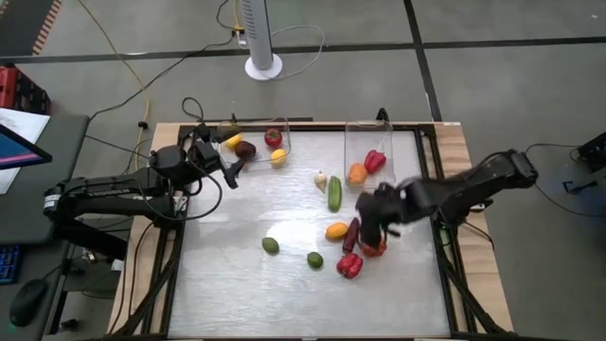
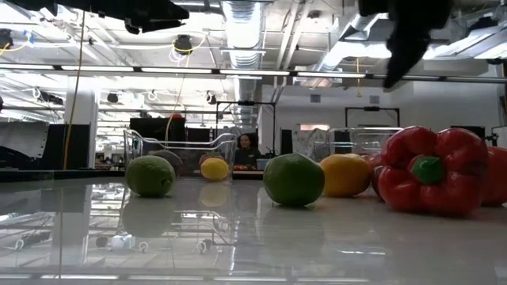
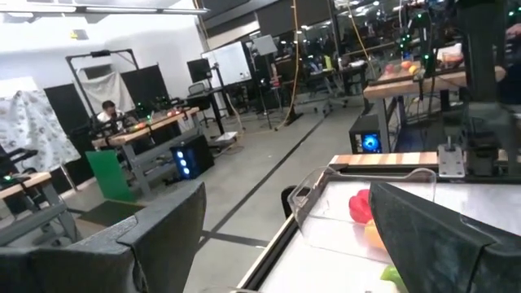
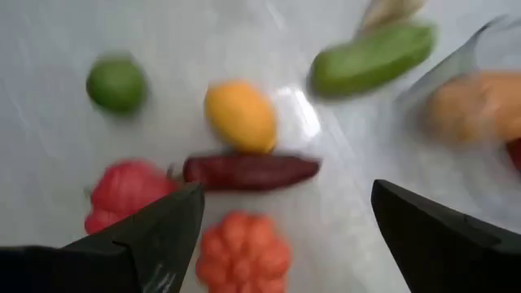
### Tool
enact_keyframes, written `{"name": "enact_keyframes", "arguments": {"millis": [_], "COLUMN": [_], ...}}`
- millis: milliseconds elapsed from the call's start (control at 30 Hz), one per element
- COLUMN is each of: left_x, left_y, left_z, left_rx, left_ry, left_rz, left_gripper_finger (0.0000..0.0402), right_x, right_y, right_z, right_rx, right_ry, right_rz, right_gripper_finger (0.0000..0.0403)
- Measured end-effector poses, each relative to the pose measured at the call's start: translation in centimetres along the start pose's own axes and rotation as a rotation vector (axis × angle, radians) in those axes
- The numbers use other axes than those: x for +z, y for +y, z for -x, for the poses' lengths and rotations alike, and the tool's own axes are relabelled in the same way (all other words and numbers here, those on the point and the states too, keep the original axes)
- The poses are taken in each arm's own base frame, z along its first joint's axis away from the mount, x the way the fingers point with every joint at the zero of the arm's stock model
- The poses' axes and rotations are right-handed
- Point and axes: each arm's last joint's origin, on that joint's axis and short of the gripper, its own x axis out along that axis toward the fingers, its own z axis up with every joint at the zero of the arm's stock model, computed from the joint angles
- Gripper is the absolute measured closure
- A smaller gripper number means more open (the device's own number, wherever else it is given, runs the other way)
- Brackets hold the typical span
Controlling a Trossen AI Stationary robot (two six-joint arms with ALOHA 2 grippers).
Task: Sort produce into baskets
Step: Put the pumpkin into the right transparent bin
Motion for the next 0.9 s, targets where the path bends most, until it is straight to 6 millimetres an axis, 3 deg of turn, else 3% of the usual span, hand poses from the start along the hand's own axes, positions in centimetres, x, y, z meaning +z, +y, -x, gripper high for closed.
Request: {"name": "enact_keyframes", "arguments": {"millis": [167, 333, 567, 900], "left_x": [0.0, -0.1, -0.5, -0.7], "left_y": [0.0, -0.1, -0.2, -0.2], "left_z": [0.0, 0.0, 0.0, 0.0], "left_rx": [-0.002, -0.01, -0.022, -0.025], "left_ry": [0.001, 0.01, 0.054, 0.067], "left_rz": [0.017, 0.038, 0.027, 0.027], "left_gripper_finger": [0.007, 0.007, 0.007, 0.007], "right_x": [-2.0, -3.2, -4.6, -7.0], "right_y": [3.7, 5.1, 4.2, 2.7], "right_z": [-2.3, -4.3, -5.0, -6.6], "right_rx": [-0.046, -0.132, -0.2, -0.015], "right_ry": [0.071, 0.122, 0.142, 0.078], "right_rz": [0.014, 0.055, 0.005, -0.125], "right_gripper_finger": [0.0009, 0.0007, 0.0004, 0.0004]}}
